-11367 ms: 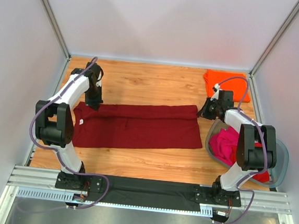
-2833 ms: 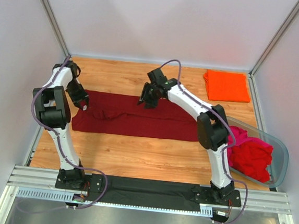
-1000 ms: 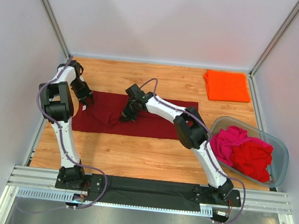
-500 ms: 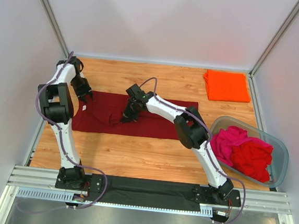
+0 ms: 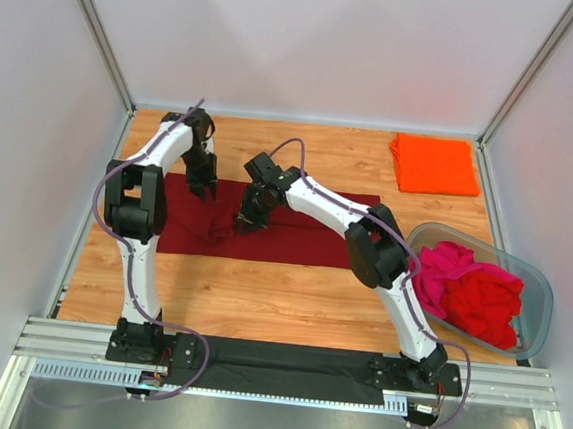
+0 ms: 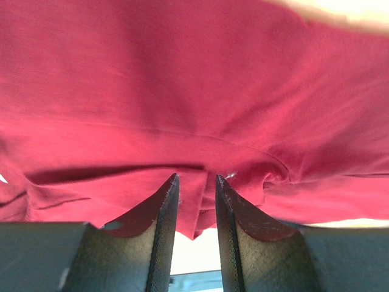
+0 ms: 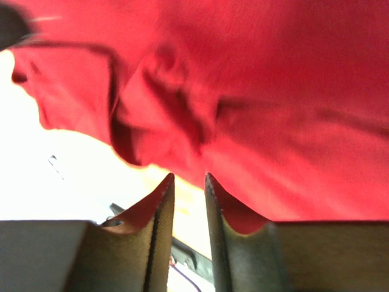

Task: Fold and stack the t-shirts
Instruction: Fold the tshirt

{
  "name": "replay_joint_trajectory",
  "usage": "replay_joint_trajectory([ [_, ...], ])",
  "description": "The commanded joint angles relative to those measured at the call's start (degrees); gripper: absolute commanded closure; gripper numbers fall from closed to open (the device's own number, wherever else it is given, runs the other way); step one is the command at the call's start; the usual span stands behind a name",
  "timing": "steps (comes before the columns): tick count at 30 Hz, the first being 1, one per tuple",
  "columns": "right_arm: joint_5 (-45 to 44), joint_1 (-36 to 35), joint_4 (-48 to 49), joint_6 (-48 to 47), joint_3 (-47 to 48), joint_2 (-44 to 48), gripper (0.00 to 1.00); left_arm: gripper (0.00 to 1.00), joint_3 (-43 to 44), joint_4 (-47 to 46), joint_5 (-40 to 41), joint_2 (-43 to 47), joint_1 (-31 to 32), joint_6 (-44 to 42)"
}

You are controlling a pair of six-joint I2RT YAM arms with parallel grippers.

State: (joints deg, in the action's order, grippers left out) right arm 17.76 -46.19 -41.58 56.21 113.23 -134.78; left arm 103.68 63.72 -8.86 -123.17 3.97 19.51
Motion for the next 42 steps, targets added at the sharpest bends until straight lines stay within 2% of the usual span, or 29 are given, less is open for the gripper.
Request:
replay_joint_trajectory([
  [1,-2.81,0.14,-4.29,-4.61,-0.28,8.29,0.74,0.62,0.65,2.63,8.41,3.20,3.76,-2.02],
  [6,-3.87,0.40,-4.56,-7.16,-5.38,13.48,0.74,0.62,-0.76,2.81,12.11,2.94,4.82,1.49],
  [13,-3.61,1.19,-4.47,-7.87,-8.11,15.16,0.74,0.63,-2.16,4.48,15.63,2.85,6.31,3.43],
  [26,-3.70,1.37,-2.98,-8.57,-11.71,17.88,0.74,0.62,-4.71,0.88,10.71,2.59,7.11,4.75],
  [35,-4.13,1.46,-2.01,-8.39,-14.44,19.73,0.74,0.62,-6.03,0.88,12.02,1.01,7.81,5.45],
  [42,-4.75,1.46,-2.01,-8.39,-15.23,20.78,0.75,0.67,-5.94,1.40,13.61,0.21,8.07,5.45],
])
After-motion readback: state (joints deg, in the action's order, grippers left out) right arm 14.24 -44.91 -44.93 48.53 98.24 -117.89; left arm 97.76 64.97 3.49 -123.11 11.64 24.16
